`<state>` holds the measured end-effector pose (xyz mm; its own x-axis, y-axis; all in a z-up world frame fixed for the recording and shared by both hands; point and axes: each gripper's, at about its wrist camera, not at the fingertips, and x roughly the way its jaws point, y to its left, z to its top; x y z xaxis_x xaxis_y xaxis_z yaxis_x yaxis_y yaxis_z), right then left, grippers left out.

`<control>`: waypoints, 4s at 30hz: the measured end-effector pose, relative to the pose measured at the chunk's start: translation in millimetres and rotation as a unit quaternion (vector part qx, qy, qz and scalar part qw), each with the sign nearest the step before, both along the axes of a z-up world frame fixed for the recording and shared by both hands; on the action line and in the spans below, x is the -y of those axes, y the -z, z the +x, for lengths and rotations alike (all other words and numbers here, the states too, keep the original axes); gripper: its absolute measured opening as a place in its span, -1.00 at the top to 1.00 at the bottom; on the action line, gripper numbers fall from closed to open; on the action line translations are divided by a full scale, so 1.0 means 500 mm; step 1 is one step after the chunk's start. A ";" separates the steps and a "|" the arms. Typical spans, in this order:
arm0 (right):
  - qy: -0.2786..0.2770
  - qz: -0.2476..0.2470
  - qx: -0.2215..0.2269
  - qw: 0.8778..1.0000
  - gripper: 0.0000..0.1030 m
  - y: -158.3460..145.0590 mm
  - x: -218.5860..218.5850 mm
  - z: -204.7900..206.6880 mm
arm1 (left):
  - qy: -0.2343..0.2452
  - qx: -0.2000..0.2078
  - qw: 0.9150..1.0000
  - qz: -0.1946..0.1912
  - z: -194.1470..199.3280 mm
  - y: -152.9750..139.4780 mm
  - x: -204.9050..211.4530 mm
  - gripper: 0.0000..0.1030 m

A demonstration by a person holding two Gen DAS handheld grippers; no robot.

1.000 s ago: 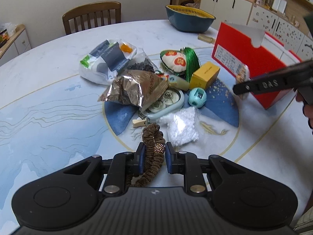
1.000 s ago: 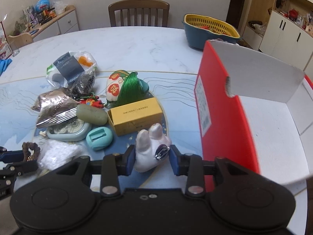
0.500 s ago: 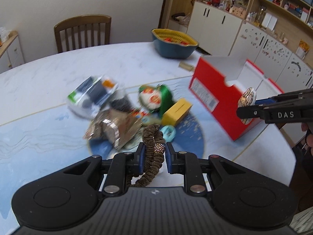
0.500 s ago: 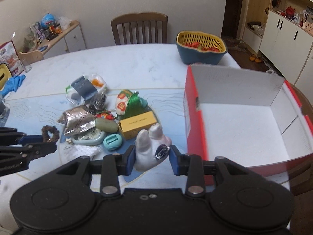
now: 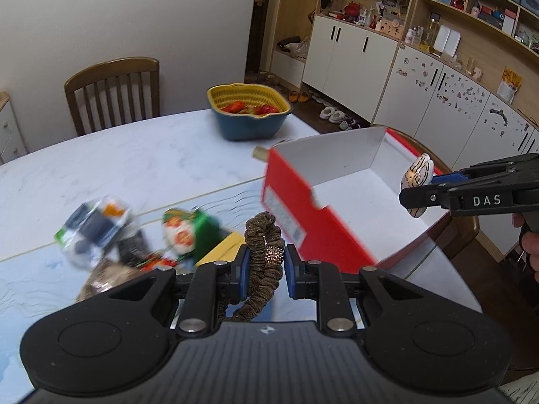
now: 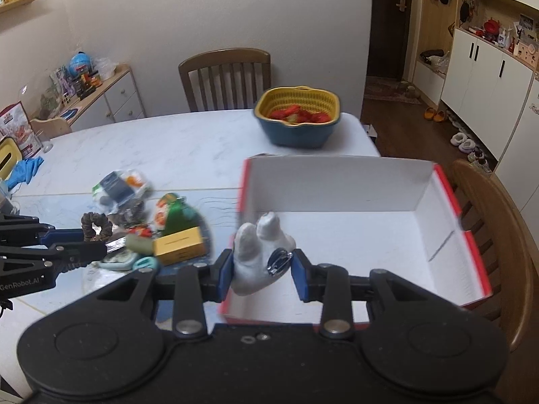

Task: Organize objects
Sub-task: 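Carry the bracelet and figurine with both tools over the red-and-white box, then open both tools to drop the bracelet and figurine into the box, then withdraw both tools from the box back toward the item pile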

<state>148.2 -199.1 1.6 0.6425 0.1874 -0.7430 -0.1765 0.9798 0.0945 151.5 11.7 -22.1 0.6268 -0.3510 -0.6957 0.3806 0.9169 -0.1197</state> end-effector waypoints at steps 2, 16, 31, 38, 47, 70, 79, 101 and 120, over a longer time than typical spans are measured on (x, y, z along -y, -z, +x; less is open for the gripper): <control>-0.001 0.000 0.001 1.000 0.32 0.000 0.032 0.007 | 0.001 0.002 1.000 0.003 0.011 -0.002 0.038 0.60; -0.002 -0.003 -0.035 0.999 0.33 0.053 0.200 0.067 | 0.030 -0.022 0.999 0.018 0.113 0.015 0.273 0.60; -0.032 -0.037 -0.080 0.996 0.33 0.153 0.248 0.141 | 0.071 -0.089 0.991 0.070 0.235 0.127 0.418 0.60; -0.055 -0.063 -0.106 0.991 0.33 0.201 0.241 0.181 | 0.082 -0.123 0.985 0.091 0.277 0.176 0.449 0.60; -0.079 -0.070 -0.152 0.983 0.33 0.236 0.231 0.201 | 0.093 -0.163 0.976 0.112 0.300 0.217 0.460 0.60; -0.062 -0.057 -0.157 0.984 0.09 0.221 0.251 0.185 | 0.080 -0.158 0.977 0.120 0.296 0.189 0.451 -0.25; -0.057 -0.031 -0.122 0.990 -0.12 0.169 0.258 0.150 | 0.070 -0.120 0.986 0.092 0.258 0.139 0.429 -0.25; -0.046 0.011 -0.047 0.998 -0.32 0.032 0.187 0.058 | 0.066 -0.027 0.997 0.004 0.117 -0.027 0.254 -0.34; -0.051 0.035 -0.002 0.998 -0.76 -0.003 0.003 0.000 | 0.031 0.014 0.999 -0.008 0.039 -0.050 0.027 -0.66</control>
<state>148.3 -200.4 3.2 0.6142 0.3027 -0.7288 -0.2734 0.9479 0.1633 171.0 -1.9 3.0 0.6231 -0.4001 -0.6721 0.4392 0.8900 -0.1226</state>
